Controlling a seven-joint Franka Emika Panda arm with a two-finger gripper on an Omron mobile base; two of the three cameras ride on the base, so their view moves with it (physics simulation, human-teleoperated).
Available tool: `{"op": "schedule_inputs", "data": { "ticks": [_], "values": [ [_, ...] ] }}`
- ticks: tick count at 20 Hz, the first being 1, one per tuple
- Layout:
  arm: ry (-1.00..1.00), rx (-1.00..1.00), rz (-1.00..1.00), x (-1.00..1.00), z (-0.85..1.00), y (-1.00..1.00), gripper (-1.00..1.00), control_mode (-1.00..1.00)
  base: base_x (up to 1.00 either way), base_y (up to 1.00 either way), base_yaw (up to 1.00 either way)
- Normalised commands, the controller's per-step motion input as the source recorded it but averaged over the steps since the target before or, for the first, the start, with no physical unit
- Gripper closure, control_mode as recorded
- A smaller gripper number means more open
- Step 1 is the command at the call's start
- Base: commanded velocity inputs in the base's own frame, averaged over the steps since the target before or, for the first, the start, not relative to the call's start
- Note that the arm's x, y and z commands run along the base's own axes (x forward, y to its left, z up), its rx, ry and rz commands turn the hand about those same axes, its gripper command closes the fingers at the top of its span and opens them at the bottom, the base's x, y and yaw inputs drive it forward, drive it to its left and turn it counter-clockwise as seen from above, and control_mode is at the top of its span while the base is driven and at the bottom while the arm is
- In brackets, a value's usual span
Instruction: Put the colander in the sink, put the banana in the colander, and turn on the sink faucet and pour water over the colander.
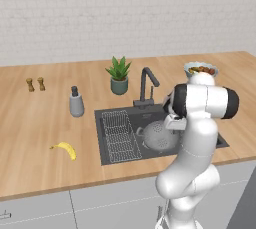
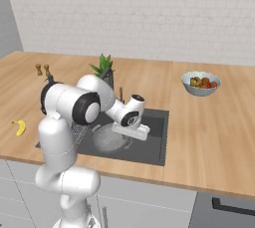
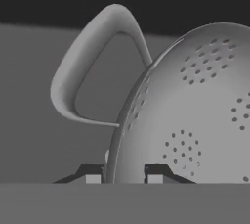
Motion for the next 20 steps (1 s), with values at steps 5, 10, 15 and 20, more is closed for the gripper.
{"op": "schedule_inputs", "data": {
  "ticks": [5,10,15,20],
  "values": [
    [0.0,0.09,0.15,0.08,-0.47,0.0,1.0,-1.0,0.0,0.0,0.0],
    [0.0,0.11,0.15,0.04,-0.39,-0.02,1.0,-1.0,0.0,0.0,0.0],
    [-0.03,0.09,0.16,0.0,-0.29,-0.18,1.0,-1.0,0.0,0.0,0.0],
    [-0.04,0.03,0.15,-0.04,-0.35,-0.23,1.0,-1.0,0.0,0.0,0.0]
  ]
}}
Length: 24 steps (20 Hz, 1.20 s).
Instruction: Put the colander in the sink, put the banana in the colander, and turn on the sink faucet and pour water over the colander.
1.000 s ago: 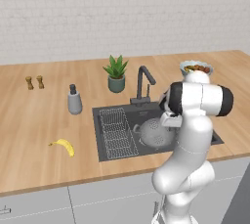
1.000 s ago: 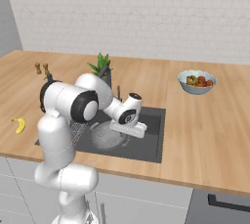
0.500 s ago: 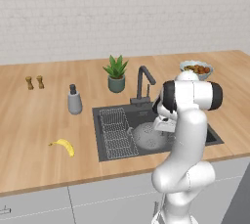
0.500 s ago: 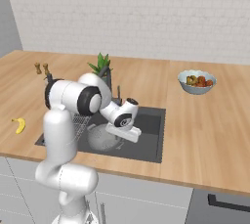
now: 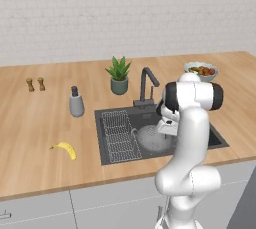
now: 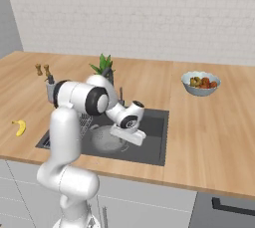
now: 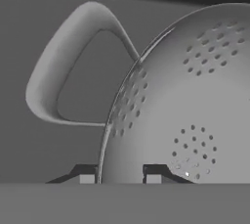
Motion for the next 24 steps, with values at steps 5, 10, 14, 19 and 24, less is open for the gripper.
{"op": "schedule_inputs", "data": {
  "ticks": [5,10,14,19,24],
  "values": [
    [-0.06,0.0,0.14,-0.03,-0.38,-0.19,1.0,-1.0,0.0,0.0,0.0],
    [-0.08,0.0,0.13,-0.27,-0.2,-0.11,1.0,-1.0,0.0,0.0,0.0],
    [-0.17,0.01,0.15,-0.65,0.0,0.0,1.0,-1.0,0.0,0.0,0.0],
    [-0.19,0.02,0.15,-0.6,0.0,0.0,1.0,-1.0,0.0,0.0,0.0],
    [-0.16,0.01,0.15,-0.56,0.0,-0.01,1.0,-1.0,0.0,0.0,0.0]
  ]
}}
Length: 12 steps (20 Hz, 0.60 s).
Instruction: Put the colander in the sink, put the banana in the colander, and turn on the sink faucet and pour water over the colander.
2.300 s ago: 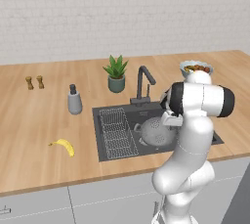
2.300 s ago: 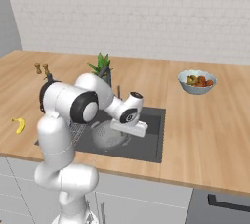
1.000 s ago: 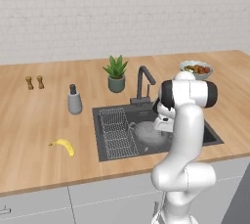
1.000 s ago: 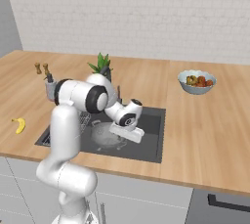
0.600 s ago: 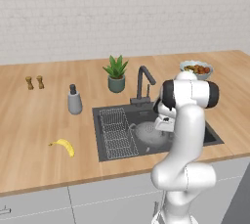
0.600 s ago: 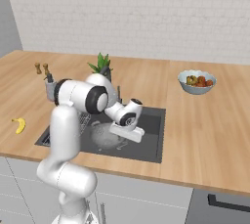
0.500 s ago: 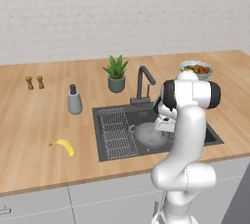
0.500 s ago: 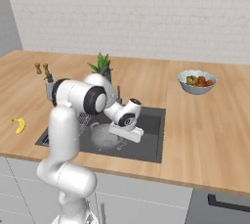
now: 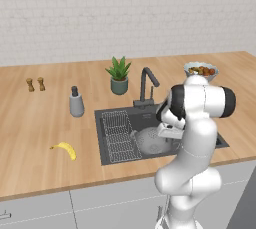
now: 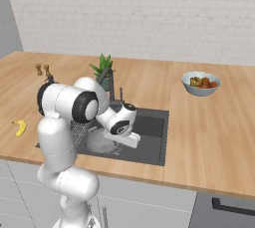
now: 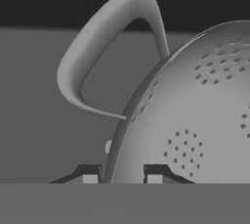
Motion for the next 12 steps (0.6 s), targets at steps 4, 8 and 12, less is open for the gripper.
{"op": "schedule_inputs", "data": {
  "ticks": [4,8,12],
  "values": [
    [-0.16,0.0,0.16,-0.49,0.0,-0.26,1.0,-1.0,0.0,0.0,0.0],
    [-0.15,0.0,0.18,-0.35,0.0,-0.55,1.0,-1.0,0.0,0.0,0.0],
    [-0.11,0.0,0.18,-0.34,0.0,-0.48,1.0,-1.0,0.0,0.0,0.0]
  ]
}}
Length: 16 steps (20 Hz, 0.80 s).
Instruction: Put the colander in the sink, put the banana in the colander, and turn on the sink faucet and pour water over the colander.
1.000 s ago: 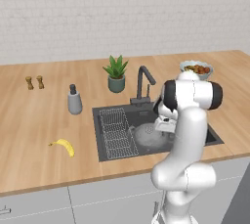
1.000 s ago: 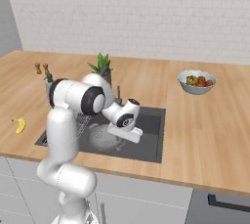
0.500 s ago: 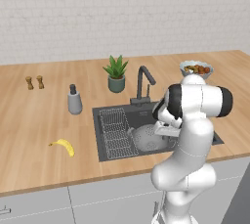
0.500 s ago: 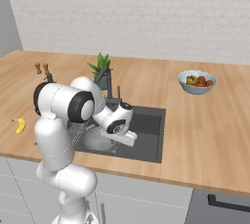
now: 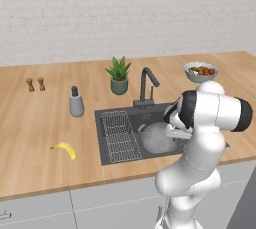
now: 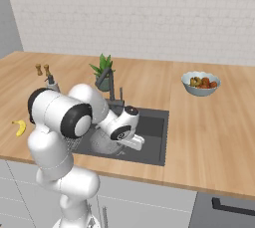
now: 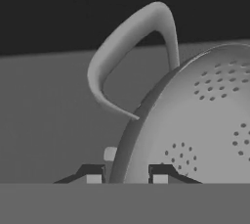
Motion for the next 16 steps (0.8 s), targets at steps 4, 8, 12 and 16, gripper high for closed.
{"op": "schedule_inputs", "data": {
  "ticks": [4,8,12,16],
  "values": [
    [-0.03,0.02,0.2,-0.09,-0.08,-0.14,1.0,-1.0,0.0,0.0,0.0],
    [0.0,0.09,0.24,0.0,-0.22,-0.01,1.0,-1.0,0.0,0.0,0.0],
    [0.0,0.09,0.26,0.0,-0.3,-0.01,1.0,-1.0,0.0,0.0,0.0],
    [0.0,0.07,0.25,-0.01,-0.34,-0.08,1.0,-1.0,0.0,0.0,0.0]
  ]
}}
